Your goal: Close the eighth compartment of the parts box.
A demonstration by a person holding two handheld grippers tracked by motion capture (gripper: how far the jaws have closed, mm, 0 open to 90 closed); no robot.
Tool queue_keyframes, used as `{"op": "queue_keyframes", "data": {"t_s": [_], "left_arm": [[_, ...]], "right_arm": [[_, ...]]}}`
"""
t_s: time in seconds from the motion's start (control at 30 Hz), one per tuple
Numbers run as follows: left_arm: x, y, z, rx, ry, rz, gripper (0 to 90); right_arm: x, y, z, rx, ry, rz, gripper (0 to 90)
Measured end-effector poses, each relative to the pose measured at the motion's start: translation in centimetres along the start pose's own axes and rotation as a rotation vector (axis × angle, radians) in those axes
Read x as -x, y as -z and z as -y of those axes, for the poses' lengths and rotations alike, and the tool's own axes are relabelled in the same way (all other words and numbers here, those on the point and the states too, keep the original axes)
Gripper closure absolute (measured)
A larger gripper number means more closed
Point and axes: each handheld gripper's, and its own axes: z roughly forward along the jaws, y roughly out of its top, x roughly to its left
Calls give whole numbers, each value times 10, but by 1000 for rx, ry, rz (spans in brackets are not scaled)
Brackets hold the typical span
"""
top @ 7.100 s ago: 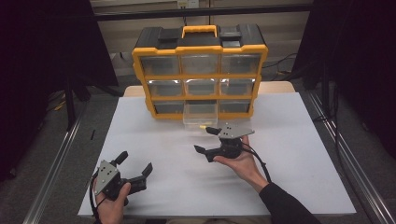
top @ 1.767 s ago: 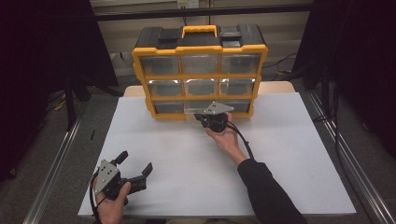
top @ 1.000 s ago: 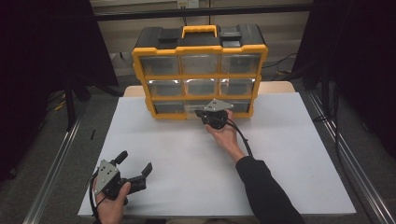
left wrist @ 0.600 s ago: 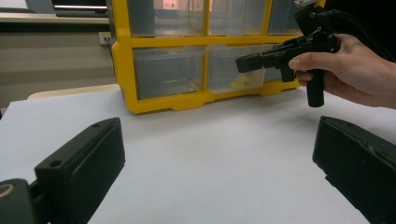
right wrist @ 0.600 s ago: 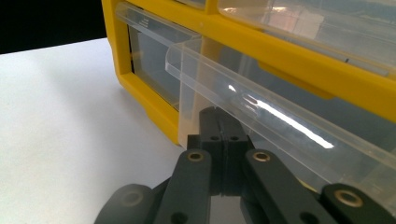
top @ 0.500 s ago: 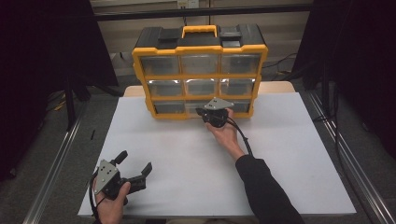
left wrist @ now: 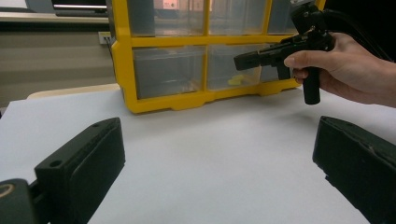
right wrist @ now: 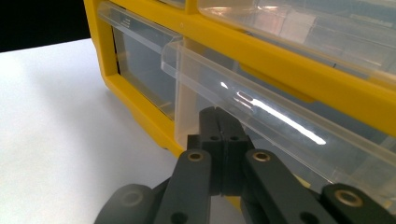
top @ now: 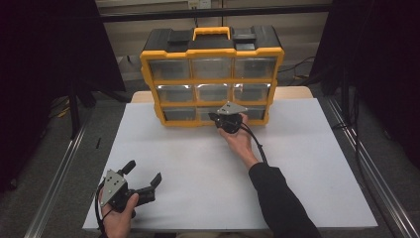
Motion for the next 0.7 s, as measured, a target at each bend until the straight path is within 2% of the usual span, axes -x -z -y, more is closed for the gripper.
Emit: {"op": "queue_keyframes", "data": {"t_s": [0.7], "left_arm": [[1,0,0,-1,2,5,24]], "right_arm": [[7,-7,-1,-12,0,27,900]]}}
